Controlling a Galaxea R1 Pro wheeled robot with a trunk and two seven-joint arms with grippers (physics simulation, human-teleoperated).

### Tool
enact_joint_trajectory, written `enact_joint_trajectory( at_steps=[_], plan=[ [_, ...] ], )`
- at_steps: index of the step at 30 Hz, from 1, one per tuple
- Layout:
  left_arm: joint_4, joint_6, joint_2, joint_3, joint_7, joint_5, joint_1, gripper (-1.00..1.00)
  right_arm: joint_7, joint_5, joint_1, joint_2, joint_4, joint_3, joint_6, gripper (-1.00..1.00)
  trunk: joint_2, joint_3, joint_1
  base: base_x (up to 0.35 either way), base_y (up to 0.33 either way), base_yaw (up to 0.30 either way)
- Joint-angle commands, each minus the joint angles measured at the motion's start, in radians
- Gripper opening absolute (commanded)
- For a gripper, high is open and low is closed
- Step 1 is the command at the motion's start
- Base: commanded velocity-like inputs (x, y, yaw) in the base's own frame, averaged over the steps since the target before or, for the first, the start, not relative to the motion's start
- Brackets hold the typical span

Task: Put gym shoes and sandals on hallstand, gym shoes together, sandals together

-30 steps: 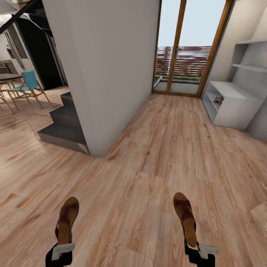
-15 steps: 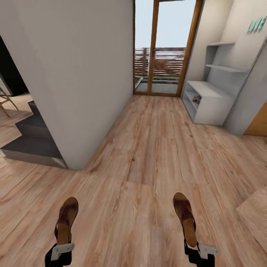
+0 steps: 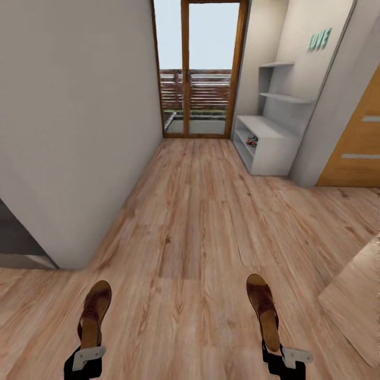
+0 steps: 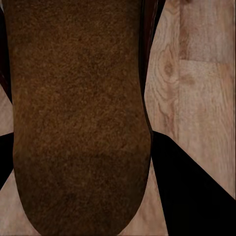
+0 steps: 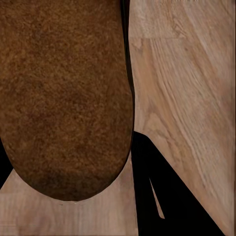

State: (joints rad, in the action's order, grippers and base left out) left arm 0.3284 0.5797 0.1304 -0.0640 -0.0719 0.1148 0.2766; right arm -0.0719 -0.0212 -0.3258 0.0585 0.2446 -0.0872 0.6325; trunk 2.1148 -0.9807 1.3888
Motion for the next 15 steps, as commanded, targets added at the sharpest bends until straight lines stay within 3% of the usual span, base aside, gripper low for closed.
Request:
enact_joint_trajectory(
  at_steps=[1,6,15],
  plan=[
    [0.0,0.002,0.0,-0.002,-0.007,0.007,0.0,-1.0,0.002,-0.005,-0.001,0.0,-0.001,-0.001,0.003,-1.0,0.0,0.0,0.0,0.337,0.0,-0.285],
    [0.0,0.002,0.0,-0.002,-0.007,0.008,0.0,-1.0,0.002,-0.005,-0.001,0.0,-0.001,-0.001,0.003,-1.0,0.0,0.002,0.0,0.337,0.0,-0.168],
    [0.0,0.002,0.0,-0.002,-0.007,0.007,0.0,-1.0,0.007,-0.004,-0.001,0.002,-0.002,0.0,0.003,-1.0,0.0,0.002,0.0,0.337,0.0,-0.022]
  ],
)
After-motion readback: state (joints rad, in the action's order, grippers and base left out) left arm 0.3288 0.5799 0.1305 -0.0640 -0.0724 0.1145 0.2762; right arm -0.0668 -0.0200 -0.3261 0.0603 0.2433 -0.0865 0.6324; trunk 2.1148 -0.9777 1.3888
